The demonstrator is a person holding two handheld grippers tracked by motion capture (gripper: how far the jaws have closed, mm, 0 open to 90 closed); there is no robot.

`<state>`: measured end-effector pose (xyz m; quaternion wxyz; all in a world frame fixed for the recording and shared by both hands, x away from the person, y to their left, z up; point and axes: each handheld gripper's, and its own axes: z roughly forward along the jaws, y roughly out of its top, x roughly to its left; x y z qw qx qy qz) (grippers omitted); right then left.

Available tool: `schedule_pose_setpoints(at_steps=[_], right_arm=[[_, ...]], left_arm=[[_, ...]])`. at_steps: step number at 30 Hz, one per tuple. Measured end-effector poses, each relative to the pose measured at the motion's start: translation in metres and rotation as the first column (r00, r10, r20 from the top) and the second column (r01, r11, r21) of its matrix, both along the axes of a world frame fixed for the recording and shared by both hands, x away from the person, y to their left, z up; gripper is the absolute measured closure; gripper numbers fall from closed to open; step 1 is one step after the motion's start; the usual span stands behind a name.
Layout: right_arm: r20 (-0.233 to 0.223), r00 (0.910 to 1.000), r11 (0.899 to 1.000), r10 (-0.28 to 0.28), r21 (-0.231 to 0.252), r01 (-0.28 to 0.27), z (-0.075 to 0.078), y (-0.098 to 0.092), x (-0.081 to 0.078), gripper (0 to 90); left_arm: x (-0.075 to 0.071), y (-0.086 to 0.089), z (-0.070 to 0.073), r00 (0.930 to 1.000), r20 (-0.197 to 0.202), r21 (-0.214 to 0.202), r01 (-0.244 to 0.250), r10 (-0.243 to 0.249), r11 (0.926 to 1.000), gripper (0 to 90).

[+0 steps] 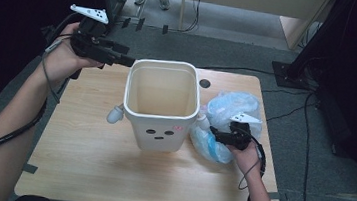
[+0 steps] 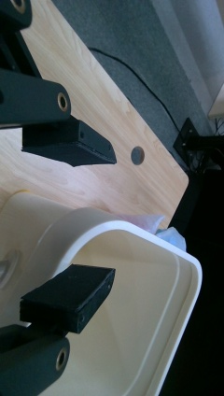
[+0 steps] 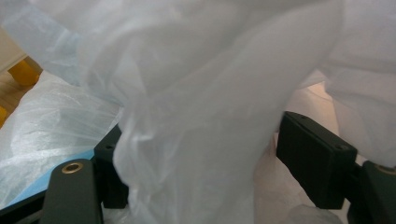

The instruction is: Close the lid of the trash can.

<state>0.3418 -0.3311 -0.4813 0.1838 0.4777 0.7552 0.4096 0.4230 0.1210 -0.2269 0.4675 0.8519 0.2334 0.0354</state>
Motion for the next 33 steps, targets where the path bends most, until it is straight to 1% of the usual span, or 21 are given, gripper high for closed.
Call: schedule_pose_setpoints(at_steps=[2,7,10,11,13,16,19,24,25,28,31,33], right_arm=[[0.000,1.0000,1.000,0.000,0.000,0.000,0.000,0.000,0.000,26.4],[-0.001,1.0000,1.000,0.001,-0.001,-0.001,0.000,0.000,0.000,26.4],[-0.001,1.0000,1.000,0.001,-0.003,-0.001,0.000,0.000,0.000,26.4],[0.001,1.0000,1.000,0.003,-0.004,-0.003,0.000,0.000,0.000,26.4],[0.001,1.0000,1.000,0.004,-0.005,-0.004,0.000,0.000,0.000,26.4],[-0.002,1.0000,1.000,0.003,-0.004,-0.003,0.000,0.000,0.000,26.4],[-0.002,1.0000,1.000,0.001,-0.003,-0.001,0.000,0.000,0.000,26.4],[-0.002,1.0000,1.000,0.001,-0.003,-0.001,-0.001,-0.001,0.000,26.4],[-0.002,1.0000,1.000,0.000,-0.002,0.000,-0.001,-0.001,0.000,26.4],[-0.005,1.0000,1.000,-0.001,-0.003,0.001,-0.001,-0.001,0.000,26.4],[-0.004,1.0000,1.000,0.001,-0.004,-0.001,-0.001,-0.001,0.000,26.4],[-0.005,1.0000,1.000,0.001,-0.002,-0.001,-0.001,-0.001,0.000,26.3]], left_arm=[[-0.001,0.003,0.001,1.0000,0.006,0.004,-0.003,0.003,1.0000,37.5],[-0.003,0.010,0.000,1.0000,0.006,-0.008,-0.008,0.008,0.9999,37.5],[-0.005,0.014,-0.002,0.9997,0.013,-0.015,-0.019,0.019,0.9997,37.0],[-0.005,0.016,-0.003,0.9996,0.019,-0.011,-0.023,0.023,0.9997,36.4],[-0.006,0.020,-0.007,0.9991,0.029,-0.009,-0.032,0.032,0.9995,35.2],[-0.006,0.025,-0.013,0.9988,0.023,-0.010,-0.044,0.044,0.9990,35.0],[-0.007,0.030,-0.019,0.9982,0.028,-0.012,-0.054,0.054,0.9985,34.9],[-0.008,0.038,-0.027,0.9965,0.030,-0.018,-0.077,0.077,0.9969,31.7],[-0.008,0.039,-0.028,0.9960,0.034,-0.024,-0.082,0.082,0.9964,30.9],[-0.009,0.041,-0.033,0.9948,0.041,-0.025,-0.093,0.094,0.9954,29.0],[-0.009,0.042,-0.038,0.9949,0.038,-0.027,-0.092,0.093,0.9954,28.6],[-0.010,0.042,-0.041,0.9949,0.035,-0.021,-0.094,0.095,0.9953,28.0]])
